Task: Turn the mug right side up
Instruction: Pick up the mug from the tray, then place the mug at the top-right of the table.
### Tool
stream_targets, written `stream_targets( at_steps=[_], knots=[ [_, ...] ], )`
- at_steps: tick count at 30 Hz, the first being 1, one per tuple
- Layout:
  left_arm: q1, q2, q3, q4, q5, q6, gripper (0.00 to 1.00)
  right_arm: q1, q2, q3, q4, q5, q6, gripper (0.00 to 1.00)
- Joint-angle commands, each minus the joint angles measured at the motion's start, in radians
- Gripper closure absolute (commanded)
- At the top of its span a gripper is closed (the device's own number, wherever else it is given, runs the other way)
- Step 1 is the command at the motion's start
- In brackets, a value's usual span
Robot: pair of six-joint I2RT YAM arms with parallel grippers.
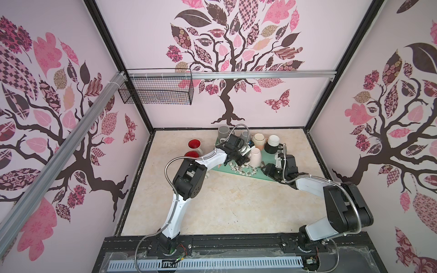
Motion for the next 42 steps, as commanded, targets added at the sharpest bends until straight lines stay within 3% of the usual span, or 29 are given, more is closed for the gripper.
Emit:
stream_targets(
  at_steps=[1, 7, 16, 25, 29, 35, 42],
  knots=[
    [0.034, -0.086, -0.070, 0.250, 0.124, -0.212, 1.00, -0.005, -0.050, -0.029, 0.077, 0.000, 0.060, 0.46],
    [0.059, -0.145, -0.178, 0.439, 0.167, -0.398, 1.00, -0.005, -0.099, -0.122, 0.276, -0.083, 0.200, 0.47],
    [0.108, -0.247, -0.327, 0.863, 0.263, -0.745, 1.00, -0.005, -0.159, -0.219, 0.703, -0.218, 0.396, 0.49],
    [0.109, -0.310, -0.442, 1.222, 0.269, -1.083, 1.00, -0.003, -0.065, -0.201, 1.117, -0.317, 0.588, 0.47],
    [0.108, -0.340, -0.469, 1.287, 0.269, -1.180, 1.00, 0.000, -0.004, -0.170, 1.263, -0.362, 0.664, 0.46],
    [0.103, -0.390, -0.498, 1.303, 0.280, -1.251, 1.00, 0.024, 0.023, -0.118, 1.308, -0.389, 0.683, 0.46],
    [0.082, -0.404, -0.508, 1.371, 0.276, -1.345, 1.00, 0.069, 0.000, -0.030, 1.157, -0.402, 0.603, 0.46]
  ],
)
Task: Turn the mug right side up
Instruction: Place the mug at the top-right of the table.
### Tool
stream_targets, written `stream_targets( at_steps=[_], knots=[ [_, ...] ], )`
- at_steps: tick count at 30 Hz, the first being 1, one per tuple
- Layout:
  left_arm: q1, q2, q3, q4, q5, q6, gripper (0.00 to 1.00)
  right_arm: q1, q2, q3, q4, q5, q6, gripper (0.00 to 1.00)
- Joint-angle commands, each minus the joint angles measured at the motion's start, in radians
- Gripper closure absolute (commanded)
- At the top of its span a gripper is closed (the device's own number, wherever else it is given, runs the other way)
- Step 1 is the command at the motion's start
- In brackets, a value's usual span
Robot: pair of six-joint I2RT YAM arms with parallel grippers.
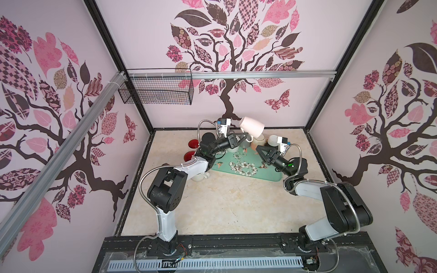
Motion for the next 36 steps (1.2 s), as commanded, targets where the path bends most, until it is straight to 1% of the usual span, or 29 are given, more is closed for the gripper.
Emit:
stream_targets(
  at_steps=[1, 4, 9, 14, 18, 23, 29, 36],
  knots=[
    [-0.013, -0.054, -0.022, 0.136, 0.002, -0.051, 1.00, 0.016, -0.009, 0.065, -0.054, -0.033, -0.031, 0.46],
    [-0.015, -0.062, -0.027, 0.143, -0.001, -0.060, 1.00, 0.017, 0.005, 0.102, -0.064, -0.039, -0.007, 0.46],
    [-0.017, -0.067, -0.036, 0.154, -0.003, -0.069, 1.00, 0.020, 0.030, 0.135, -0.028, -0.038, 0.041, 0.47],
    [-0.020, -0.073, -0.046, 0.173, -0.001, -0.085, 1.00, 0.019, 0.048, 0.169, -0.044, -0.041, 0.062, 0.52],
    [-0.021, -0.078, -0.049, 0.181, 0.001, -0.090, 1.00, 0.020, 0.055, 0.191, -0.091, -0.048, 0.063, 0.53],
    [-0.026, -0.073, -0.047, 0.205, 0.004, -0.112, 1.00, 0.021, 0.066, 0.211, -0.093, -0.059, 0.074, 0.55],
    [-0.038, -0.071, -0.048, 0.211, 0.007, -0.115, 1.00, 0.022, 0.087, 0.240, -0.056, -0.064, 0.114, 0.63],
    [-0.040, -0.077, -0.082, 0.200, 0.003, -0.107, 1.00, 0.022, 0.095, 0.258, -0.035, -0.068, 0.133, 0.81]
  ],
)
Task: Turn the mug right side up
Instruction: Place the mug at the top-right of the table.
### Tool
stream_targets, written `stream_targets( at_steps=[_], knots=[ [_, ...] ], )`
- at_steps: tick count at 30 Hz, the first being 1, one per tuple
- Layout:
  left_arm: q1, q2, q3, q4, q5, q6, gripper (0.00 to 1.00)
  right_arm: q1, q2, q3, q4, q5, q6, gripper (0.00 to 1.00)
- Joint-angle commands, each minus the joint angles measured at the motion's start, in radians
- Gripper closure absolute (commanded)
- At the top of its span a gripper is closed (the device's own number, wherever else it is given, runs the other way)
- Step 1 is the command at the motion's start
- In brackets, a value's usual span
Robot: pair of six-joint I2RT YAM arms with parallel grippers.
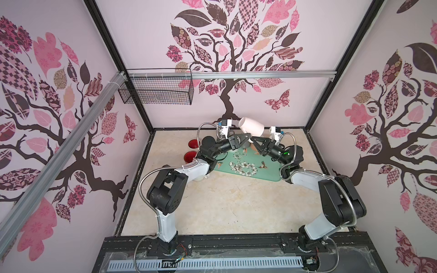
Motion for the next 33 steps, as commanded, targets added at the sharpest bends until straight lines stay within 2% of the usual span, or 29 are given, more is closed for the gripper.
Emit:
stream_targets(
  at_steps=[1, 7, 14, 17, 19, 21, 26, 33],
  knots=[
    [-0.009, -0.056, -0.044, 0.073, 0.010, 0.000, 1.00, 0.004, 0.016, 0.037, 0.061, 0.000, 0.004, 0.84],
    [-0.006, -0.057, -0.077, 0.036, 0.005, 0.018, 1.00, 0.006, 0.025, 0.028, 0.096, 0.008, 0.019, 1.00],
    [-0.007, -0.071, -0.080, -0.086, 0.024, 0.076, 1.00, 0.006, 0.023, 0.018, 0.095, 0.011, -0.027, 1.00],
    [-0.002, -0.087, -0.080, -0.159, 0.029, 0.111, 0.82, 0.010, 0.000, 0.012, 0.028, 0.015, -0.101, 1.00],
    [0.004, -0.099, -0.088, -0.190, 0.036, 0.130, 0.66, 0.012, -0.027, 0.003, -0.043, 0.032, -0.173, 1.00],
    [0.009, -0.115, -0.099, -0.226, 0.036, 0.152, 0.58, 0.017, -0.051, -0.003, -0.118, 0.053, -0.244, 1.00],
    [0.032, -0.172, -0.143, -0.339, 0.026, 0.224, 0.47, 0.034, -0.088, 0.003, -0.257, 0.100, -0.375, 1.00],
    [0.062, -0.264, -0.244, -0.440, -0.001, 0.313, 0.39, 0.045, -0.050, 0.000, -0.252, 0.129, -0.391, 1.00]
  ],
)
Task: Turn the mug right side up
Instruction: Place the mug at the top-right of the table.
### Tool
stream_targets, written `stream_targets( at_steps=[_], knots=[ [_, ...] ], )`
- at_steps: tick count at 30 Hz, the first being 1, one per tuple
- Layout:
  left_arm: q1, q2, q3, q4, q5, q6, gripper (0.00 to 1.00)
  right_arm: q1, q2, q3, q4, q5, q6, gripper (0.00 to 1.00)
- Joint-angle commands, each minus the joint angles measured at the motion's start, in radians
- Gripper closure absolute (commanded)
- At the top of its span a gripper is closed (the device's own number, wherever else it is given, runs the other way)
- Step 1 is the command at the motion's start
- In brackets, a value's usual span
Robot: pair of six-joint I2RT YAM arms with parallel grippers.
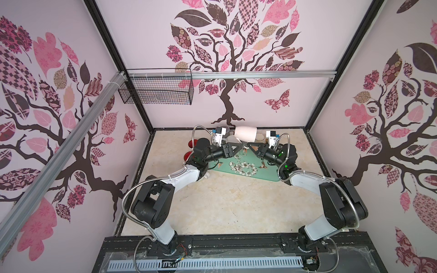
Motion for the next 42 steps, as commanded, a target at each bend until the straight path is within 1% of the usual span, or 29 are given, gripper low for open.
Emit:
stream_targets(
  at_steps=[1, 7, 13, 16, 19, 23, 27, 32, 35, 42],
  knots=[
    [0.017, -0.052, -0.064, -0.065, -0.007, 0.081, 0.39, 0.006, -0.011, 0.012, 0.073, 0.032, -0.046, 1.00],
    [0.060, -0.126, -0.167, -0.159, -0.033, 0.145, 0.39, 0.013, 0.015, -0.006, 0.067, 0.033, -0.061, 1.00],
    [0.105, -0.205, -0.236, -0.288, -0.069, 0.226, 0.39, 0.036, 0.033, -0.088, 0.092, 0.030, -0.071, 1.00],
    [0.132, -0.261, -0.279, -0.330, -0.098, 0.248, 0.39, 0.054, 0.023, -0.138, 0.061, 0.029, -0.113, 1.00],
    [0.148, -0.347, -0.298, -0.419, -0.161, 0.295, 0.40, 0.074, -0.001, -0.191, 0.001, 0.032, -0.176, 1.00],
    [0.150, -0.473, -0.292, -0.588, -0.280, 0.395, 0.39, 0.108, -0.056, -0.234, -0.123, 0.044, -0.275, 1.00],
    [0.153, -0.566, -0.283, -0.679, -0.358, 0.452, 0.39, 0.172, -0.138, -0.238, -0.338, 0.094, -0.432, 1.00],
    [0.155, -0.651, -0.279, -0.748, -0.418, 0.489, 0.39, 0.223, -0.218, -0.251, -0.506, 0.161, -0.525, 1.00],
    [0.155, -0.686, -0.280, -0.769, -0.442, 0.501, 0.38, 0.270, -0.236, -0.227, -0.606, 0.217, -0.590, 1.00],
    [0.155, -0.763, -0.272, -0.843, -0.488, 0.529, 0.38, 0.391, -0.199, -0.100, -0.821, 0.384, -0.734, 1.00]
  ],
)
